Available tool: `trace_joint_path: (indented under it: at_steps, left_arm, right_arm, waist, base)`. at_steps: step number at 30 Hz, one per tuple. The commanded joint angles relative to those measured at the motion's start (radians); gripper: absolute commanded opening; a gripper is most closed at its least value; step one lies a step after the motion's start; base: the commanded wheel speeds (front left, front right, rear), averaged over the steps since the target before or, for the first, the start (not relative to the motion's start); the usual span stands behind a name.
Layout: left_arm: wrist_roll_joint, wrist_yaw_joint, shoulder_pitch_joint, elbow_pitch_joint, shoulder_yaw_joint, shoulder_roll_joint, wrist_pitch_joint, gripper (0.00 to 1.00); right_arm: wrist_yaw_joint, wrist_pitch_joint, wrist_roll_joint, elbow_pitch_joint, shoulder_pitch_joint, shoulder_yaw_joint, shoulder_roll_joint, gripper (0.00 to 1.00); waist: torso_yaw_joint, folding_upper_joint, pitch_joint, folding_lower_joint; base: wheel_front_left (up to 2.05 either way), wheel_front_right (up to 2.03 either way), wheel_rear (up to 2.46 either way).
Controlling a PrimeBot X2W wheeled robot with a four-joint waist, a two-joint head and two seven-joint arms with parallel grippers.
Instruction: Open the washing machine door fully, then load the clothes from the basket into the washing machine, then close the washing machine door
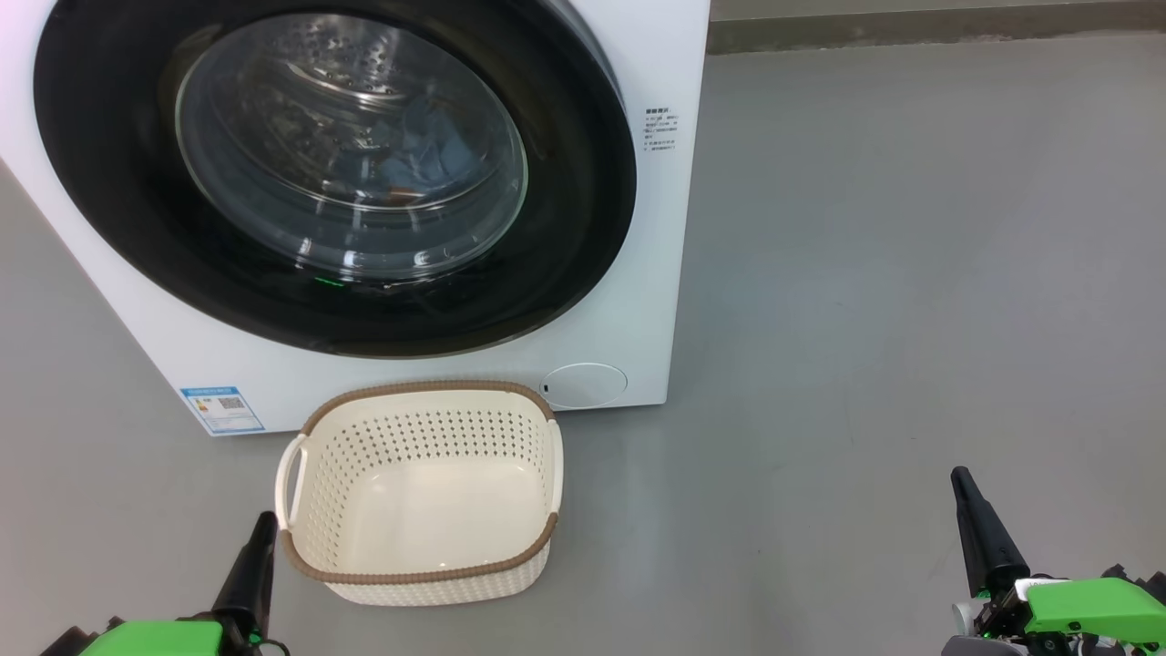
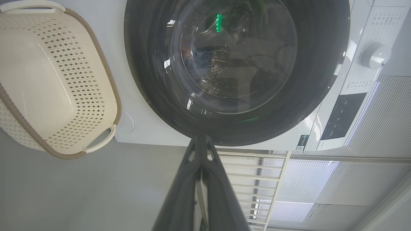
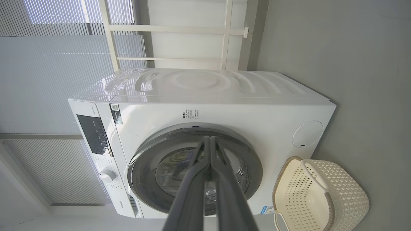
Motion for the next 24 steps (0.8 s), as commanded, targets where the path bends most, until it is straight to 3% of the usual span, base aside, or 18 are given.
trace_joint_path:
  at_steps: [1,24]
  left_arm:
    - [-0.008,-0.01,-0.041,-0.018,0.034,0.02,0.005,0.0]
    - [-0.007,-0.01,-0.041,-0.018,0.035,0.02,0.006,0.0]
  right_arm:
    - [0.002,0.006,0.006,-0.024,-0.041,0.017,-0.003,0.0]
    - [0.002,0.009,0.002,-0.024,-0.042,0.013,0.0,0.0]
  waist:
    - [0.0,-0.0001,0.0,0.0]
    - [0.0,-0.0001,0.0,0.0]
  base:
    - [0.0,0.0,0.0]
    - [0.0,0.0,0.0]
